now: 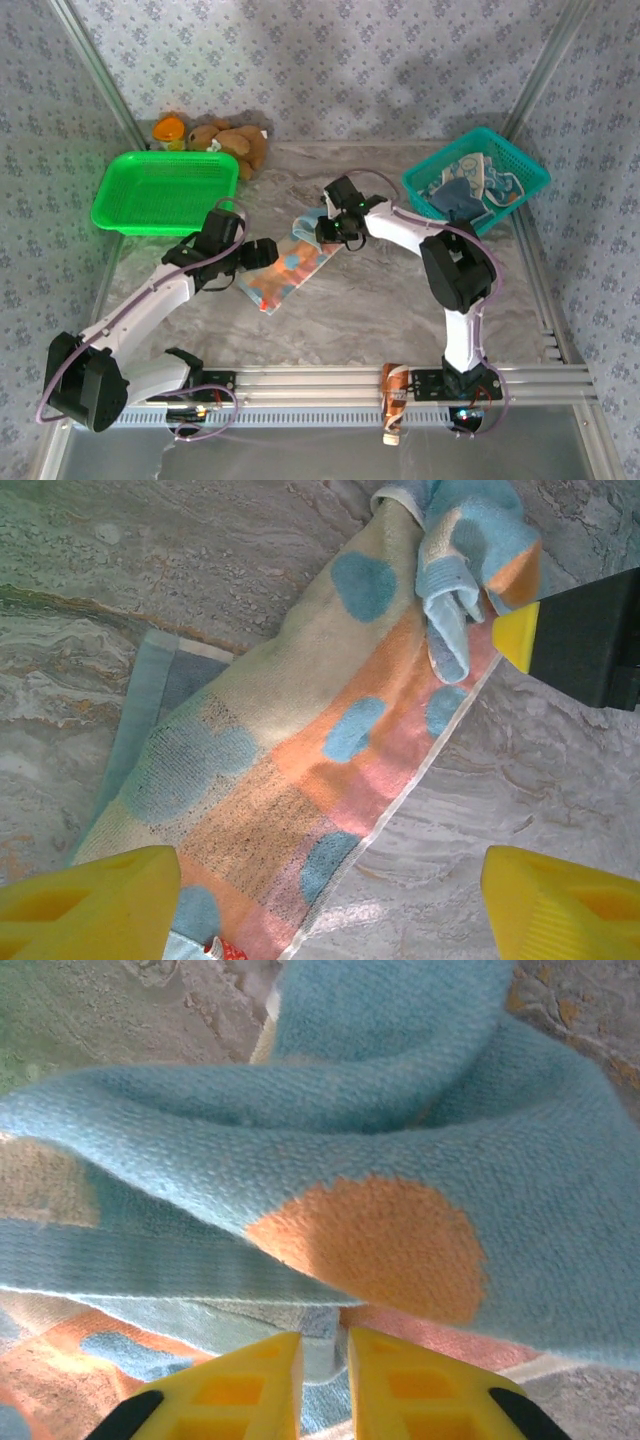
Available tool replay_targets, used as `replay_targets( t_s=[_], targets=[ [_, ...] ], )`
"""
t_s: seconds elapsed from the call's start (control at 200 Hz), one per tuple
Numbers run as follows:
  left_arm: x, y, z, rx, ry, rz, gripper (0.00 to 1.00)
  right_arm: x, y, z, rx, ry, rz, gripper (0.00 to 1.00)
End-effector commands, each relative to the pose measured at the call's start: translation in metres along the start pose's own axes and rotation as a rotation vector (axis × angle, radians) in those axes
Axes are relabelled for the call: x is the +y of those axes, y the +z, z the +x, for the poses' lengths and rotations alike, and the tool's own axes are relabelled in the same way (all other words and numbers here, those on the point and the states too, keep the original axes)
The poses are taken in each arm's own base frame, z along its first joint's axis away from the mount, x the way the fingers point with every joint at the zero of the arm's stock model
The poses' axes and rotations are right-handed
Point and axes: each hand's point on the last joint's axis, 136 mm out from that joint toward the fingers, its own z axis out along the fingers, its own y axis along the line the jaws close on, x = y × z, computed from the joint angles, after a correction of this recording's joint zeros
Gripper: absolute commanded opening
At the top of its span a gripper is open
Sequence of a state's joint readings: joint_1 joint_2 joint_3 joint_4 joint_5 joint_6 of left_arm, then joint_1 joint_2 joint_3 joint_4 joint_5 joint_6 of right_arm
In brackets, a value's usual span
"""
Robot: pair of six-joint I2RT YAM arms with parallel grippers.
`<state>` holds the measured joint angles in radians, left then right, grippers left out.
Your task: Fold and stack the towels
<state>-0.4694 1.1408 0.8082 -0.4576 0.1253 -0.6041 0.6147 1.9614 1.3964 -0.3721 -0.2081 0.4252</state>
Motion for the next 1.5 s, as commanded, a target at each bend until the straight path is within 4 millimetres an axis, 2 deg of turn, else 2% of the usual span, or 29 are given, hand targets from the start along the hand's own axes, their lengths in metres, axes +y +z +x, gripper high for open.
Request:
replay_targets(
  t_s=[0.0, 0.23, 0.44, 0.46, 0.51, 0.555, 0.59, 0.715, 0.929, 0.944, 0.989, 1.014, 1.094, 1.239, 1.319, 1.499],
  targets=[
    [-0.008, -0.004, -0.011, -0.037, 0.004, 0.009, 0.80, -0.007, 0.014, -0.004, -0.018, -0.029, 0.045, 0.27],
    [-0.007, -0.009, -0.008, -0.035, 0.009, 0.002, 0.80, -0.016, 0.032, -0.011, -0.015, -0.022, 0.073, 0.34],
    [-0.008, -0.012, -0.008, -0.038, 0.011, 0.003, 0.80, -0.025, 0.036, -0.021, -0.031, -0.026, 0.108, 0.40],
    [-0.008, -0.012, -0.008, -0.037, 0.012, 0.003, 0.80, -0.027, 0.037, -0.022, -0.033, -0.023, 0.109, 0.37],
    [-0.008, -0.011, -0.007, -0.036, 0.013, 0.003, 0.80, -0.028, 0.038, -0.024, -0.040, -0.017, 0.099, 0.23],
    [-0.009, -0.011, -0.008, -0.037, 0.013, 0.003, 0.80, -0.028, 0.038, -0.024, -0.037, -0.012, 0.091, 0.18],
    [-0.008, -0.010, -0.007, -0.035, 0.014, 0.002, 0.80, -0.028, 0.038, -0.023, -0.033, -0.011, 0.089, 0.00],
    [-0.010, -0.009, -0.009, -0.037, 0.014, 0.004, 0.80, -0.023, 0.030, -0.021, -0.037, -0.007, 0.077, 0.00],
    [-0.010, -0.008, -0.011, -0.045, 0.015, 0.002, 0.81, -0.007, -0.009, -0.024, -0.093, -0.011, 0.035, 0.00],
    [-0.010, -0.008, -0.011, -0.046, 0.016, 0.003, 0.80, -0.006, -0.010, -0.024, -0.094, -0.017, 0.035, 0.04],
    [-0.010, -0.008, -0.012, -0.047, 0.017, 0.000, 0.81, -0.004, -0.012, -0.019, -0.086, -0.040, 0.041, 0.30],
    [-0.009, -0.008, -0.012, -0.047, 0.017, -0.002, 0.81, -0.004, -0.011, -0.015, -0.078, -0.050, 0.050, 0.33],
    [-0.009, -0.008, -0.013, -0.052, 0.018, -0.003, 0.81, -0.005, -0.003, -0.003, -0.043, -0.082, 0.068, 0.38],
    [-0.010, -0.010, -0.013, -0.051, 0.023, -0.005, 0.82, -0.008, 0.016, 0.014, 0.013, -0.092, 0.070, 0.41],
    [-0.009, -0.012, -0.013, -0.051, 0.024, -0.009, 0.83, -0.007, 0.024, 0.017, 0.028, -0.101, 0.070, 0.44],
    [-0.006, -0.017, -0.011, -0.053, 0.028, -0.022, 0.83, -0.011, 0.040, 0.017, 0.044, -0.112, 0.094, 0.45]
  ],
)
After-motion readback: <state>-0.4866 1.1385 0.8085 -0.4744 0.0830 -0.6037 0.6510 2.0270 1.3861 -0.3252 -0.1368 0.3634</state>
